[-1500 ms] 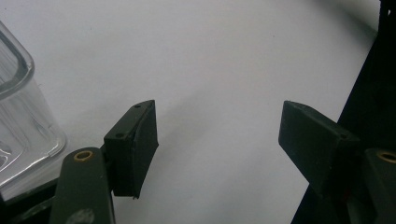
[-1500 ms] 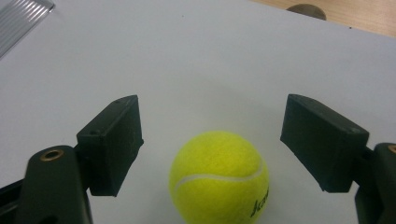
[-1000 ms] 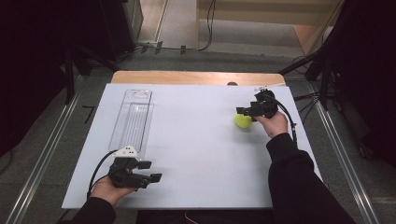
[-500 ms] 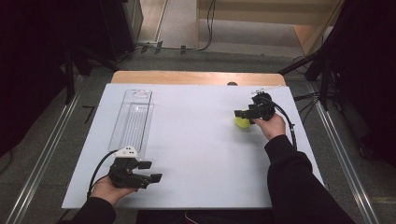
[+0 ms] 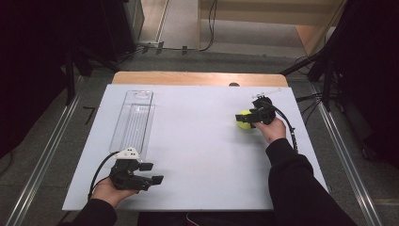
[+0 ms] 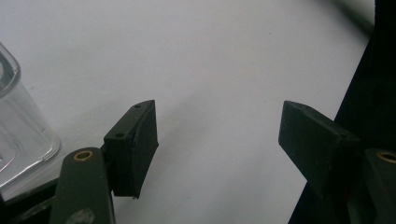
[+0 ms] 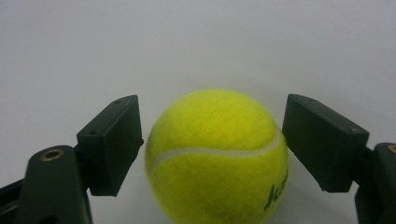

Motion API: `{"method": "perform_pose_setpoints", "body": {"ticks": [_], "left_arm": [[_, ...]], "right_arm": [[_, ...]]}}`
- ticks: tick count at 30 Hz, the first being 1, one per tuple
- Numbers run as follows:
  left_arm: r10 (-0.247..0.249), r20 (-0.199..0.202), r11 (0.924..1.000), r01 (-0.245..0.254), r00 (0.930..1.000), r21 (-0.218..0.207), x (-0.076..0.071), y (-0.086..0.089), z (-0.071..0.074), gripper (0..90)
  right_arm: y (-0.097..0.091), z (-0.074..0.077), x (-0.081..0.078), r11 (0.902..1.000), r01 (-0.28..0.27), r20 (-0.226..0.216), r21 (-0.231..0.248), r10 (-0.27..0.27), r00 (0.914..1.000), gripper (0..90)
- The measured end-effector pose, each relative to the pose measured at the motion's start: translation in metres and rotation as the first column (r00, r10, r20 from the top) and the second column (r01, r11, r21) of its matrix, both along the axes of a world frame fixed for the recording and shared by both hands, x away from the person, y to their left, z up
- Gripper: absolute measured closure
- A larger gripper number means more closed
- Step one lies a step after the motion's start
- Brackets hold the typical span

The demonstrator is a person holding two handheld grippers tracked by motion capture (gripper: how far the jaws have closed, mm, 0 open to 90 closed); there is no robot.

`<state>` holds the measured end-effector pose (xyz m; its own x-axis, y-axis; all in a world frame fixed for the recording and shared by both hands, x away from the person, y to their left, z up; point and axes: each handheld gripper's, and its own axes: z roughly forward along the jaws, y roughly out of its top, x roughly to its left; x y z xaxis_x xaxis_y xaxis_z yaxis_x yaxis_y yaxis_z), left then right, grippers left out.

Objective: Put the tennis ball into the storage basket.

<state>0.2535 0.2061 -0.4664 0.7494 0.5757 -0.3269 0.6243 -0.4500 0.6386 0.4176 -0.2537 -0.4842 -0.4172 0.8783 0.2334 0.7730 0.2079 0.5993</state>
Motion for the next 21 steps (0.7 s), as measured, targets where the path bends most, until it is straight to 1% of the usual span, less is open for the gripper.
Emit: {"method": "perform_pose_setpoints", "body": {"ticks": [1, 6, 7, 12, 13, 16, 20, 21], "left_arm": [[0.000, 0.001, 1.0000, 0.000, 1.0000, 0.001, 0.000, 0.000, 0.000, 29.2], [0.000, 0.000, 1.0000, 0.000, 1.0000, 0.001, 0.000, 0.000, 0.000, 29.2], [-0.001, 0.001, 1.0000, 0.001, 1.0000, 0.001, 0.000, 0.000, 0.000, 29.2], [0.000, 0.000, 1.0000, 0.000, 1.0000, -0.001, 0.000, 0.000, 0.000, 29.2], [0.000, 0.000, 1.0000, 0.000, 1.0000, 0.000, 0.000, 0.000, 0.000, 29.2], [-0.002, 0.000, 1.0000, 0.002, 1.0000, 0.001, 0.000, 0.000, 0.000, 29.2], [-0.002, 0.000, 1.0000, 0.002, 1.0000, 0.000, 0.000, 0.000, 0.000, 29.2], [-0.002, 0.000, 1.0000, 0.002, 1.0000, 0.000, 0.000, 0.000, 0.000, 29.2]], "right_arm": [[0.000, -0.002, 0.000, 1.0000, 0.002, -0.008, -0.004, -0.002, 1.0000, 18.6], [0.001, -0.005, 0.000, 1.0000, -0.002, -0.014, -0.004, 0.002, 0.9999, 18.6], [0.002, -0.006, 0.000, 1.0000, -0.001, -0.023, -0.008, 0.001, 0.9997, 18.6], [0.003, -0.010, 0.000, 0.9999, -0.005, -0.033, -0.014, 0.005, 0.9994, 18.5], [0.003, -0.010, 0.000, 0.9999, -0.005, -0.033, -0.014, 0.005, 0.9994, 18.5], [0.006, -0.013, 0.000, 0.9990, -0.026, -0.031, -0.037, 0.025, 0.9992, 17.0], [0.006, -0.015, 0.000, 0.9991, -0.026, -0.026, -0.032, 0.025, 0.9993, 16.0], [0.006, -0.015, -0.001, 0.9991, -0.025, -0.030, -0.035, 0.024, 0.9993, 16.0]]}}
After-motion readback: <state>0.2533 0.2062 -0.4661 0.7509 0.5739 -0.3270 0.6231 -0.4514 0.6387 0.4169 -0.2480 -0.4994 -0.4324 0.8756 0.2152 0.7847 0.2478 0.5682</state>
